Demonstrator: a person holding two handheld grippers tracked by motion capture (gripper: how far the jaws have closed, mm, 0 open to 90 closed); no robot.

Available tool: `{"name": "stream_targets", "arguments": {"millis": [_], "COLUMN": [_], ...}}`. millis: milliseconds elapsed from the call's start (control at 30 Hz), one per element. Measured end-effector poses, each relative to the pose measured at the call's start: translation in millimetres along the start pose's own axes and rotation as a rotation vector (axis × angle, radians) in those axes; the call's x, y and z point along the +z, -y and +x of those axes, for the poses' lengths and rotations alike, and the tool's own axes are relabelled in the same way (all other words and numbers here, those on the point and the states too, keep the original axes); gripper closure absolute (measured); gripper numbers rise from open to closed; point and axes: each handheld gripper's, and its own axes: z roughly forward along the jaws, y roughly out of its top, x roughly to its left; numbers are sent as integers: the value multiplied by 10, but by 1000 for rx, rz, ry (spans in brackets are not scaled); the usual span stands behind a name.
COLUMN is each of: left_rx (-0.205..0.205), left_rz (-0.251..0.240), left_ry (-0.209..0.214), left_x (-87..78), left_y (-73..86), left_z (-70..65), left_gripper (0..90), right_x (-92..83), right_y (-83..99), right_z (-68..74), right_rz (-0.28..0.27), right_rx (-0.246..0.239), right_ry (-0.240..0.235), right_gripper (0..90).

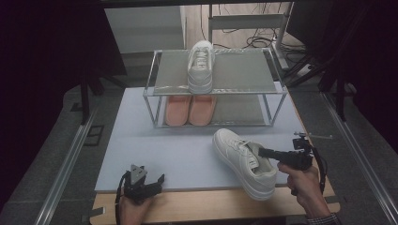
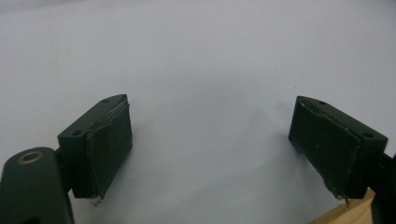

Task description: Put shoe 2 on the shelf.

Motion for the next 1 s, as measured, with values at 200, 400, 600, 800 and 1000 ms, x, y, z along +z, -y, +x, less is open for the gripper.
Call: {"name": "stream_targets", "arguments": {"millis": [200,400,600,800,1000], "left_rx": [0,-3,1,0,0], "left_rz": [0,-2,-2,-3,-1], "left_ry": [0,0,-1,0,1], "left_x": [0,2,2,3,1], "left_y": [0,0,-1,-1,-1], "left_z": [0,-2,0,1,1], "left_gripper": [132,132,132,132,132], "right_x": [-69,-141,-200,-279,-371], "right_y": [-77,-160,-231,-321,-420], "right_z": [71,152,235,316,420], "right_rz": [-23,-45,-63,-80,-96], "right_rx": [2,4,5,13,13], "right_ry": [-34,-75,-93,-94,-90], "right_gripper": [839,838,838,839,839]}}
